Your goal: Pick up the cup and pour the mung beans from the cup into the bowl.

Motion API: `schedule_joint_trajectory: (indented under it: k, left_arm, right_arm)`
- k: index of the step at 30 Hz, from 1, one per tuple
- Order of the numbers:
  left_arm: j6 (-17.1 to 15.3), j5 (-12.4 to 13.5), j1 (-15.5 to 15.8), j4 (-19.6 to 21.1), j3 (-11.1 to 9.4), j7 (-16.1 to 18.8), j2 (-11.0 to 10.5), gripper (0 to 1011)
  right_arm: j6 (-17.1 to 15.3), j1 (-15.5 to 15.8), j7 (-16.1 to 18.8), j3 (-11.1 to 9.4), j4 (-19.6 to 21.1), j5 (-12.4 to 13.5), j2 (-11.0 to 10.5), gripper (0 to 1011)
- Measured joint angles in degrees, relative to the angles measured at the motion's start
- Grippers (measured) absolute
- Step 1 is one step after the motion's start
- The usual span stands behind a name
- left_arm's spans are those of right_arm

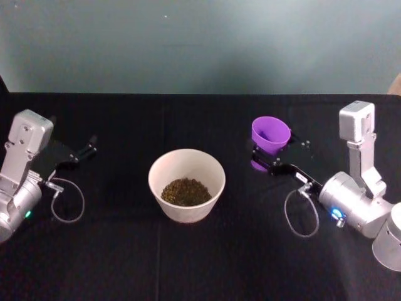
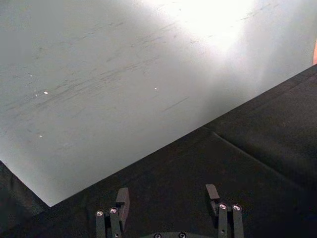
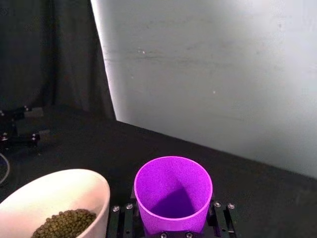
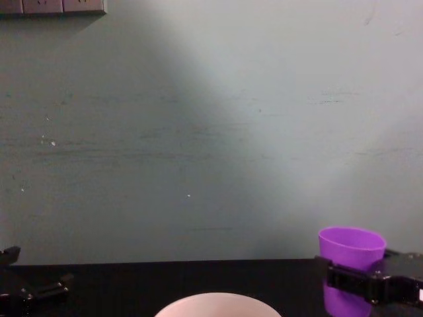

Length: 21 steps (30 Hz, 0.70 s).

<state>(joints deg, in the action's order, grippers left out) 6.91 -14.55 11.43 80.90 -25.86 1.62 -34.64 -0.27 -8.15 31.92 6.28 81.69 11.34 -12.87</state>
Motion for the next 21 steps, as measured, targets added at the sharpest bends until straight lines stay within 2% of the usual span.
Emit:
schedule_joint_trajectory:
  k: [8, 21]
  left_arm:
    - [0.0, 0.0, 0.0, 0.0, 0.0, 0.0, 0.0, 1000]
    - [0.0, 0.0, 0.0, 0.0, 0.0, 0.0, 0.0, 1000]
  right_arm:
    - [-1.8, -1.1, 1.5, -0.3, -3.9, 4.1, -0.2, 729]
    - [-1.5, -2.5, 1.4, 1.6, -6.2, 4.9, -1.2, 729]
